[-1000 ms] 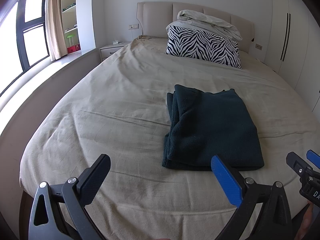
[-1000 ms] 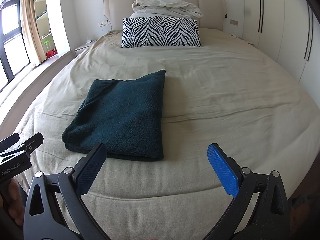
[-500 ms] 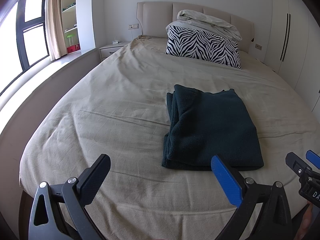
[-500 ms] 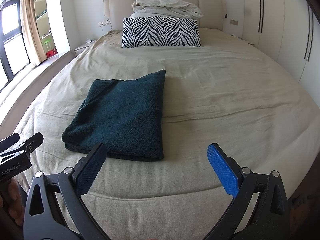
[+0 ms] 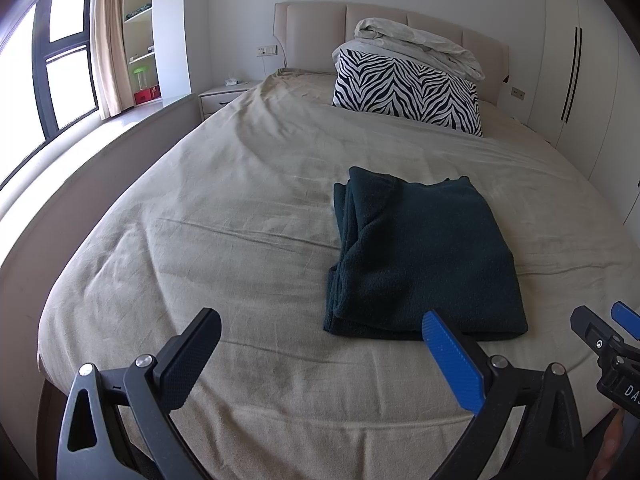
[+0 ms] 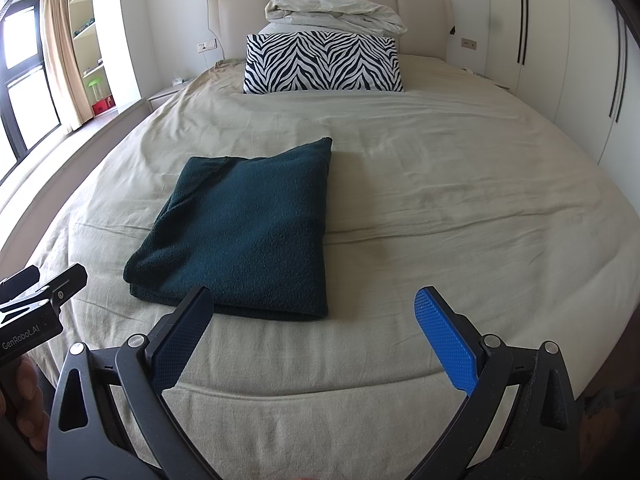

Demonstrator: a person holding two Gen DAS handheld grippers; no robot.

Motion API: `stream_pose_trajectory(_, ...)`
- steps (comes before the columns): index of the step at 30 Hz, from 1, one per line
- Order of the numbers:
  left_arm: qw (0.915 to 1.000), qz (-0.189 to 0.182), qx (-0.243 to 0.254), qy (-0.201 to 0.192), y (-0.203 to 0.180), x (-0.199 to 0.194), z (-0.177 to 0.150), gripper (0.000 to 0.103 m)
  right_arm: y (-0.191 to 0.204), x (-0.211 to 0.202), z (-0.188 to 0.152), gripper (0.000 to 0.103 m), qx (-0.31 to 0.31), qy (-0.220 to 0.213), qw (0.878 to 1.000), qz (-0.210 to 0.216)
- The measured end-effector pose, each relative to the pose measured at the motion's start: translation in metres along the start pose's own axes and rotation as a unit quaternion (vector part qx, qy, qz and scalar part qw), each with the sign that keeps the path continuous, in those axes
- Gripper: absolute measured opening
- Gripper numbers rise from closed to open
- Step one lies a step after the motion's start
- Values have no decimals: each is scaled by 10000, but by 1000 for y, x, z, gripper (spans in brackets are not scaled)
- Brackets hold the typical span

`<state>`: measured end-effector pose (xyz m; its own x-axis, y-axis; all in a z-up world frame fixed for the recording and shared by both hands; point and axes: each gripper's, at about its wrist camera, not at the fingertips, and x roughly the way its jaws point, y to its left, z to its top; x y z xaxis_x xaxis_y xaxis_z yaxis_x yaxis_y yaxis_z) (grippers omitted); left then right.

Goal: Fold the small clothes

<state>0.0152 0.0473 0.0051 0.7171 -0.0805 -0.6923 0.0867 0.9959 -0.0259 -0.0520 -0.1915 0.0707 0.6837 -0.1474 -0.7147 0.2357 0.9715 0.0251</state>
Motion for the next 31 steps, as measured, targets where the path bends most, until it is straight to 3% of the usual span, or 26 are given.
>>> stream_pose_trajectory(31,10000,44,8,35,6,5,-5,103,-2,2,-2,103,6,29,10000,13)
